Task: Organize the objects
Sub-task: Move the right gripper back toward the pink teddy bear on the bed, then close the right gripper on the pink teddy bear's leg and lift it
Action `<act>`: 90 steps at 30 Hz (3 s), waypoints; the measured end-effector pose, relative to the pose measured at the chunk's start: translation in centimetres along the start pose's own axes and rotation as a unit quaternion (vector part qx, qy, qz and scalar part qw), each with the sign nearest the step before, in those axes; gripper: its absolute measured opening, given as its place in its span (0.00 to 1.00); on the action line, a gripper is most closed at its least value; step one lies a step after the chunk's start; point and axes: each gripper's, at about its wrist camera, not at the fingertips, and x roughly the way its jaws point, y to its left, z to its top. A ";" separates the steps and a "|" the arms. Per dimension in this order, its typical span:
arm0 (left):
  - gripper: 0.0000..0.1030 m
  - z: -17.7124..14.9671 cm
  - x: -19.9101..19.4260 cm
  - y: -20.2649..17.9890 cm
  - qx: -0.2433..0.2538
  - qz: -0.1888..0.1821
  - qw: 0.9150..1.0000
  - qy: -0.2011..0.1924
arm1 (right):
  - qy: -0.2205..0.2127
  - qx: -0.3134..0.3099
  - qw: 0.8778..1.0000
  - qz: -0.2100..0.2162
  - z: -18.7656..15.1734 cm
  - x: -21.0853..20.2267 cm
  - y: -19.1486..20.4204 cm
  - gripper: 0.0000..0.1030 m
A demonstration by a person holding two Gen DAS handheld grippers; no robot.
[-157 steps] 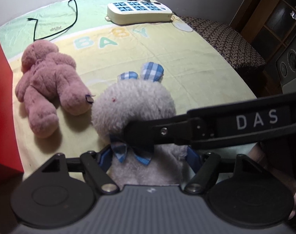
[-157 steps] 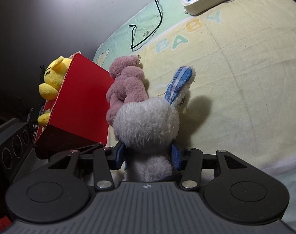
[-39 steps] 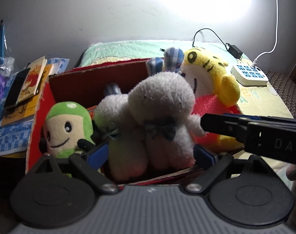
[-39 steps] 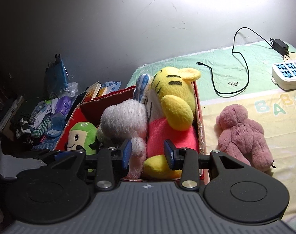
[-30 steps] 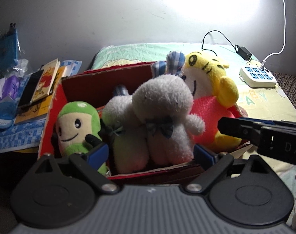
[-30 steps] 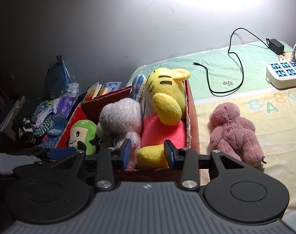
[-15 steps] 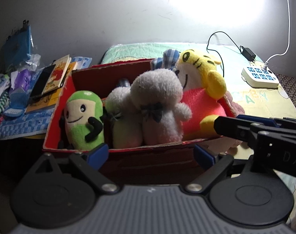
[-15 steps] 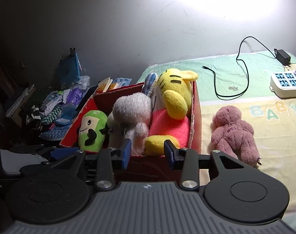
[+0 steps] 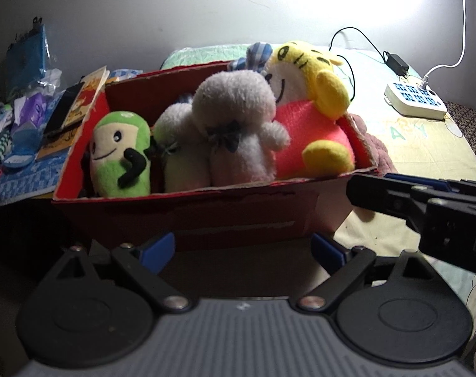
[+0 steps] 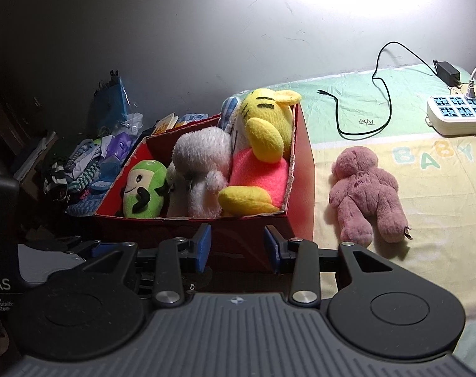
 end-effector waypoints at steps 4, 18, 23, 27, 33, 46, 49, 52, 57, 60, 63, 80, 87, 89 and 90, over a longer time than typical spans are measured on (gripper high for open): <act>0.92 -0.2 0.6 -0.8 0.010 0.000 1.000 0.010 | 0.005 0.008 1.000 -0.009 -0.4 -0.1 -0.7 0.39; 0.92 -0.7 2.9 -4.1 0.045 -0.024 0.998 0.046 | 0.025 0.036 0.998 -0.043 -1.8 -0.3 -3.5 0.39; 0.92 -0.6 3.6 -5.3 0.060 -0.031 0.996 0.054 | 0.030 0.047 0.997 -0.052 -2.0 -0.5 -4.8 0.39; 0.92 -0.5 4.1 -6.1 0.068 -0.037 0.995 0.060 | 0.036 0.054 0.996 -0.059 -2.2 -0.4 -5.8 0.39; 0.92 -0.5 4.7 -7.5 0.079 -0.044 0.993 0.070 | 0.038 0.060 0.995 -0.065 -2.4 -0.7 -7.0 0.39; 0.92 -0.7 5.8 -10.7 0.090 -0.046 0.991 0.084 | 0.049 0.078 0.994 -0.066 -2.4 -0.9 -10.4 0.39; 0.92 -0.7 6.2 -11.3 0.089 -0.045 0.991 0.089 | 0.050 0.082 0.993 -0.066 -2.4 -1.0 -11.3 0.39; 0.92 -0.6 6.6 -11.9 0.087 -0.044 0.991 0.093 | 0.052 0.087 0.993 -0.066 -2.4 -1.0 -12.3 0.39; 0.92 -0.5 7.4 -13.1 0.088 -0.045 0.990 0.101 | 0.058 0.096 0.992 -0.064 -2.5 -0.8 -13.8 0.39; 0.92 -0.6 7.8 -13.8 0.087 -0.048 0.990 0.105 | 0.061 0.099 0.991 -0.063 -2.6 -0.6 -14.6 0.39; 0.92 -0.6 8.2 -14.6 0.087 -0.052 0.989 0.109 | 0.066 0.100 0.991 -0.063 -2.7 -0.4 -15.4 0.39; 0.92 -0.5 9.7 -17.0 0.073 -0.083 0.990 0.084 | 0.068 0.075 0.994 -0.043 0.2 3.4 -19.0 0.39; 0.91 -0.2 9.9 -16.8 0.063 -0.077 0.992 0.075 | 0.077 0.080 0.994 -0.023 1.5 6.3 -19.7 0.44; 0.91 -0.1 10.1 -16.3 0.052 -0.080 0.992 0.080 | 0.078 0.076 0.994 -0.022 1.6 6.8 -19.7 0.44; 0.91 -0.1 10.1 -16.0 0.045 -0.082 0.992 0.082 | 0.079 0.076 0.994 -0.020 1.7 7.2 -19.7 0.44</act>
